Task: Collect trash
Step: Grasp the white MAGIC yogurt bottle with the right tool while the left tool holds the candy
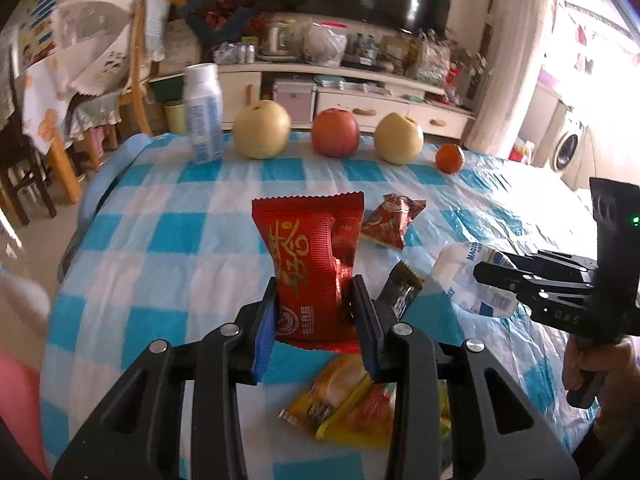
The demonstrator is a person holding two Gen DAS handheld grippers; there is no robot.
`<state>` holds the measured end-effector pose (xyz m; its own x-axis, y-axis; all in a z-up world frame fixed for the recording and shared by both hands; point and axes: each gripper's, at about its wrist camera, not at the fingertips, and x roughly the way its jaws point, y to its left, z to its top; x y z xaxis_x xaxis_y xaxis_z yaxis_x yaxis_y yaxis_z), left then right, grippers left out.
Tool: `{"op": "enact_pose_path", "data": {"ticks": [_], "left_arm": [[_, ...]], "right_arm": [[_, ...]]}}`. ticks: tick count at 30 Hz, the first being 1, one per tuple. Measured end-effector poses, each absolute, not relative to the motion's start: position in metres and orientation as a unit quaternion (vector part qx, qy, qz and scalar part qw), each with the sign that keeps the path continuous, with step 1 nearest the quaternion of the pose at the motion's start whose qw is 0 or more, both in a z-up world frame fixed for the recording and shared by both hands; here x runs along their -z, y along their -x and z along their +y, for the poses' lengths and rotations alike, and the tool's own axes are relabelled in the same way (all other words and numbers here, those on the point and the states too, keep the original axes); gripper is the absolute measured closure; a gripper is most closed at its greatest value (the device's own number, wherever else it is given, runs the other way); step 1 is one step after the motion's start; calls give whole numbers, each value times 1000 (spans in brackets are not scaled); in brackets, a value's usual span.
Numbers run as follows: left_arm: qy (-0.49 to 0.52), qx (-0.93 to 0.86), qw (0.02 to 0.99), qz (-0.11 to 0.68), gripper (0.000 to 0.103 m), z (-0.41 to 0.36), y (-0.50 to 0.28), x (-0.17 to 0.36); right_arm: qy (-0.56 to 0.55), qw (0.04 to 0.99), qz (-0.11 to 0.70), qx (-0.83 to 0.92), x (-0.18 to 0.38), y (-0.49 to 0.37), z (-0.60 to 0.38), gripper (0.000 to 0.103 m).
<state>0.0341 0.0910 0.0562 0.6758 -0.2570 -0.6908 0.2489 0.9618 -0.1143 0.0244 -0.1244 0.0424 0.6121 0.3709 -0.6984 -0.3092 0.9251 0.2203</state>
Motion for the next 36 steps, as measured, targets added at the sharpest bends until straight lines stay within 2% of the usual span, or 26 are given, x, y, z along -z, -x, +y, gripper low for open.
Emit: {"op": "enact_pose_path", "data": {"ticks": [8, 11, 12, 14, 20, 24, 27, 29, 30, 31, 36], "left_arm": [[37, 127, 917, 377, 66, 125, -5, -47], [45, 130, 915, 378, 66, 134, -1, -45], [45, 132, 916, 377, 66, 135, 1, -46], [43, 139, 915, 376, 66, 137, 4, -47], [37, 144, 913, 381, 66, 146, 12, -43], [46, 147, 911, 383, 66, 153, 15, -41], [49, 154, 911, 380, 66, 154, 17, -43], [50, 160, 912, 375, 66, 155, 19, -45], [49, 162, 912, 374, 66, 154, 20, -46], [46, 163, 912, 373, 66, 154, 21, -47], [45, 170, 912, 371, 66, 157, 25, -51]], "right_arm": [[-61, 904, 385, -176, -55, 0, -126, 76], [-66, 906, 380, -174, -62, 14, -123, 83], [-67, 906, 379, -173, -64, 18, -121, 89], [-63, 906, 383, -168, -67, 24, -117, 91], [-37, 901, 406, -146, -62, 47, -109, 87], [-56, 885, 431, -168, -50, 59, -110, 76], [-72, 876, 439, -187, -46, 65, -108, 73], [-66, 881, 433, -179, -48, 68, -105, 55], [-63, 885, 428, -170, -48, 69, -104, 38], [-58, 889, 425, -159, -49, 69, -103, 28], [-33, 888, 440, -129, -33, 59, -94, 26]]}}
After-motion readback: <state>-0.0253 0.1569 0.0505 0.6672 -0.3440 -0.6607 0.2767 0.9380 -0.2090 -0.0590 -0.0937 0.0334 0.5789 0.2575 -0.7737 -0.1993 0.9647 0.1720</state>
